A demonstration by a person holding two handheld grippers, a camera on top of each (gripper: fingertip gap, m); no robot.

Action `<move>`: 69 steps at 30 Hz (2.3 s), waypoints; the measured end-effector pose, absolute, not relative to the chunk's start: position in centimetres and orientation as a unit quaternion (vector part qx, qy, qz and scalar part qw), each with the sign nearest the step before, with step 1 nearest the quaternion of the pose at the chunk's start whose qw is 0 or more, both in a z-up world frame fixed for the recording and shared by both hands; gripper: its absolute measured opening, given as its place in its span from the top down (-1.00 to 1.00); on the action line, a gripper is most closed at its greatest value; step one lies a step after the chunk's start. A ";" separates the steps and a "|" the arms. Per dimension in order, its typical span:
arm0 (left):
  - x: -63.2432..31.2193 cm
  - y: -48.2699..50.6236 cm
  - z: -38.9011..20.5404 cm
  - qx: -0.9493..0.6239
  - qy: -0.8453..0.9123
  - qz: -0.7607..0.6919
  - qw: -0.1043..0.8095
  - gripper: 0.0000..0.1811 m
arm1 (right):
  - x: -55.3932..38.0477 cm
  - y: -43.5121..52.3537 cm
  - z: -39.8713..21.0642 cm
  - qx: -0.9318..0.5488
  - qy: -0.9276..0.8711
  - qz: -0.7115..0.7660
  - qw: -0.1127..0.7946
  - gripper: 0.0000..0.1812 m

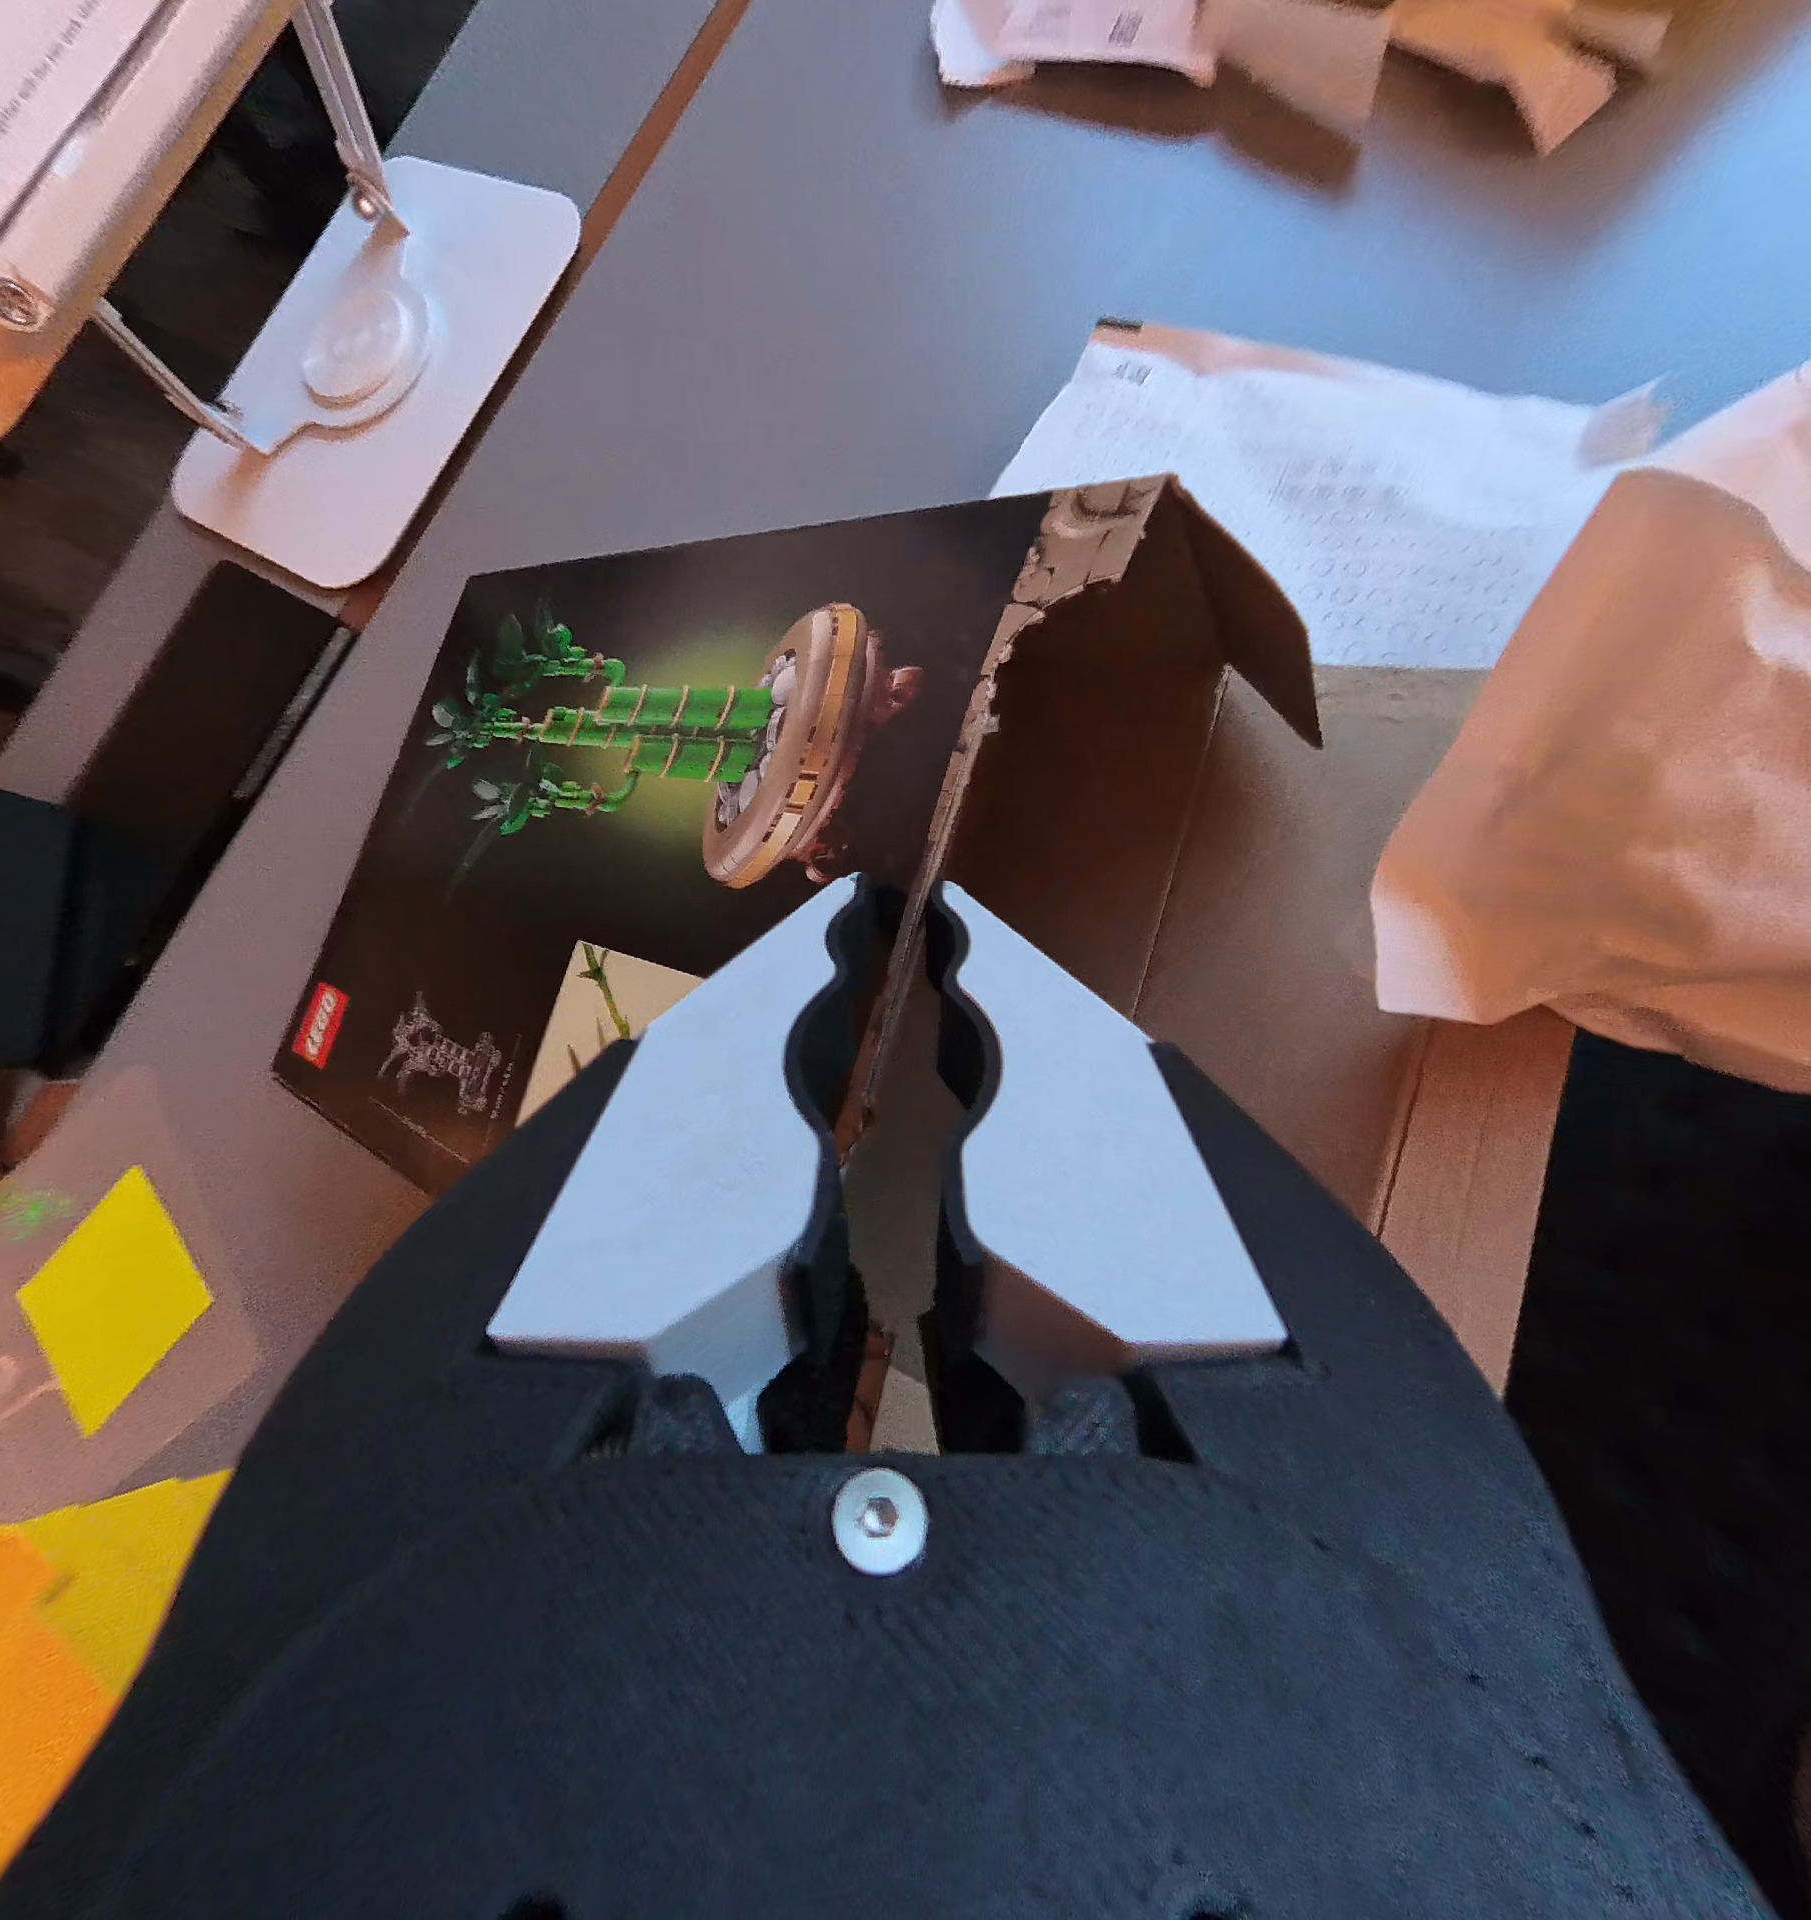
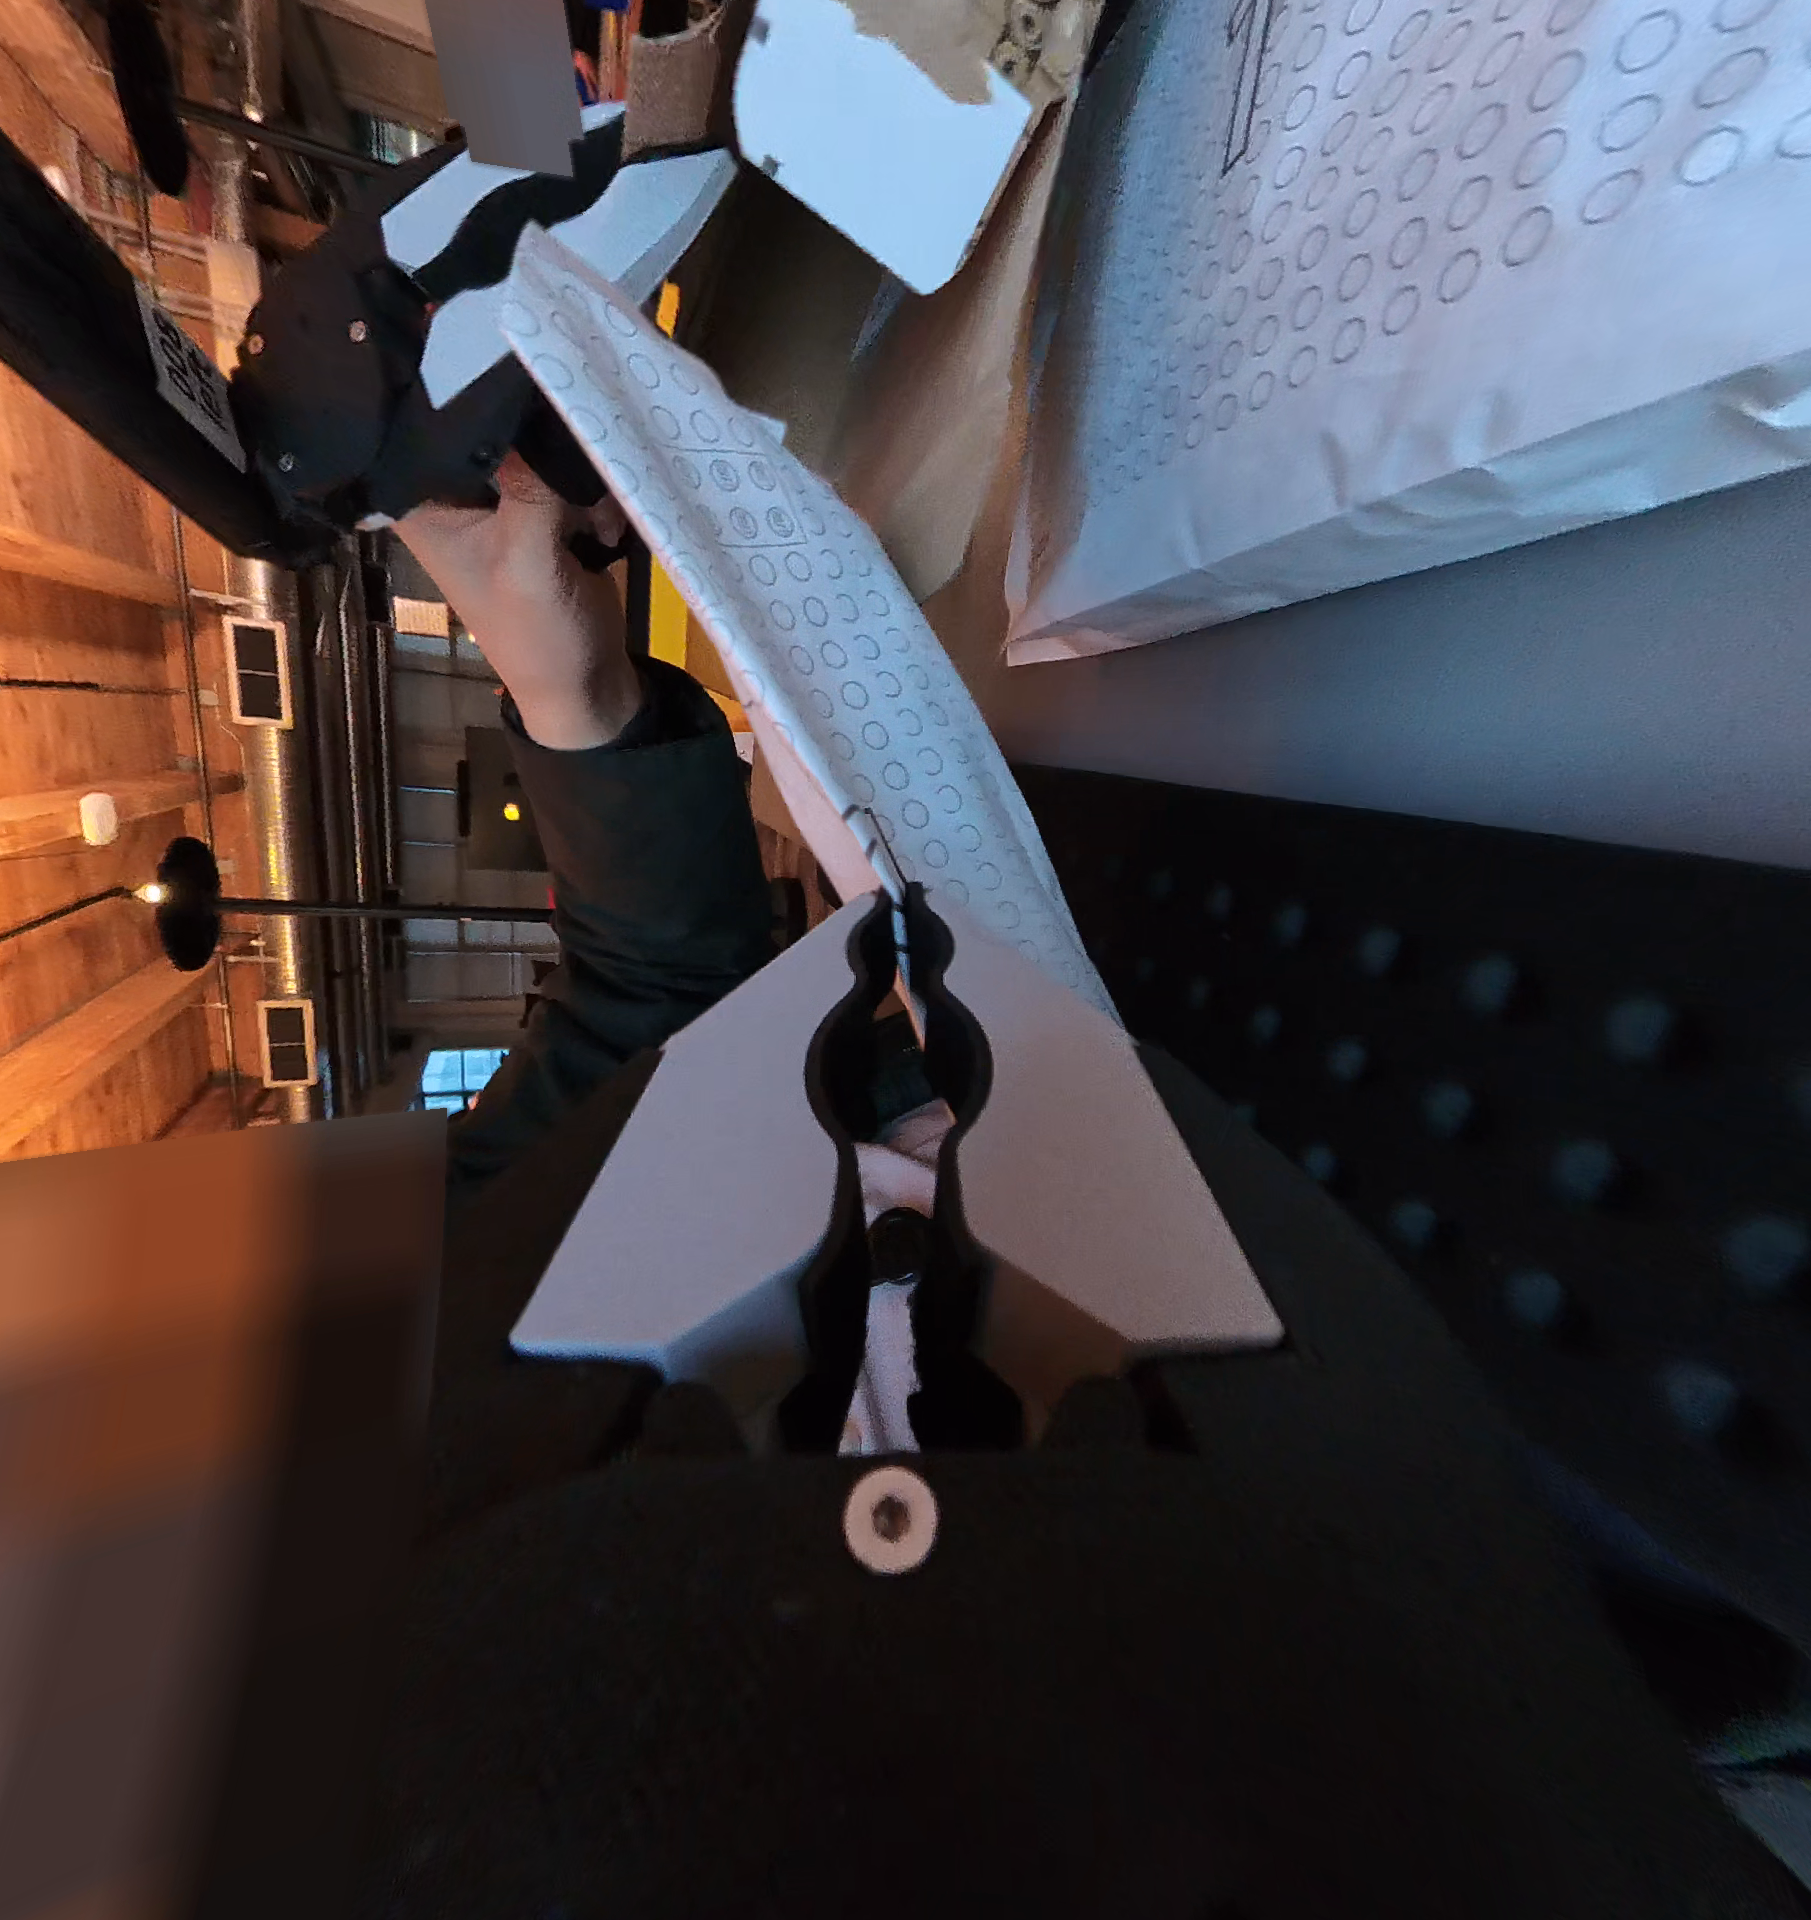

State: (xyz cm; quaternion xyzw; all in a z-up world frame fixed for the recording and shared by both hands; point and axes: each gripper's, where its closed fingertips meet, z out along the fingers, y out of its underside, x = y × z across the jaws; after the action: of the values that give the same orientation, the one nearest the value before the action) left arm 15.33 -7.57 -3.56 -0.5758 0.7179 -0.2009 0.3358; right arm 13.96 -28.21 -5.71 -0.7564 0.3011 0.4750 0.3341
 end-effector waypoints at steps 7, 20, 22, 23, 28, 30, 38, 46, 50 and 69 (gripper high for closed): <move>15.2 -8.2 -1.5 -0.589 0.697 -0.268 0.309 0.93 | 14.4 -27.7 -5.0 -0.758 0.306 0.466 0.339 1.00; 15.7 -9.7 -2.0 -0.590 0.679 -0.314 0.304 0.91 | 7.8 -25.6 -1.4 -0.579 0.390 0.654 0.291 1.00; 15.4 -10.2 -2.7 -0.586 0.680 -0.317 0.306 0.91 | 7.5 -26.3 -2.3 -0.568 0.408 0.657 0.283 1.00; 15.4 -10.4 -3.0 -0.584 0.680 -0.318 0.308 0.91 | 7.4 -26.7 -2.7 -0.557 0.416 0.662 0.280 1.00; 15.2 -11.5 -4.9 -0.552 0.707 -0.289 0.333 0.91 | 6.6 -26.8 -3.3 -0.468 0.469 0.703 0.259 1.00; 15.2 -11.9 -5.1 -0.530 0.719 -0.263 0.364 0.95 | 6.0 -25.9 -3.5 -0.467 0.471 0.705 0.251 1.00; 14.6 -12.4 -5.5 -0.506 0.727 -0.237 0.398 0.99 | 6.5 -23.0 -3.2 -0.489 0.486 0.678 0.254 1.00; 14.5 -12.6 -6.0 -0.517 0.719 -0.241 0.397 0.99 | 5.9 -23.1 -4.9 -0.580 0.491 0.611 0.223 1.00; 14.4 -12.8 -6.2 -0.522 0.714 -0.269 0.381 1.00 | 6.1 -23.4 -6.2 -0.567 0.518 0.607 0.204 1.00; 14.5 -17.9 -4.5 -0.472 0.736 -0.330 0.356 1.00 | 12.4 -16.5 -7.9 -0.865 0.259 0.245 0.353 0.96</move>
State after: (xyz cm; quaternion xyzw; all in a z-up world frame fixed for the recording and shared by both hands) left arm 14.46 -17.93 -4.53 -0.4718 0.7364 -0.3296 0.3556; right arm 12.44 -16.55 -7.90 -0.8648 0.2592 0.2452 0.3533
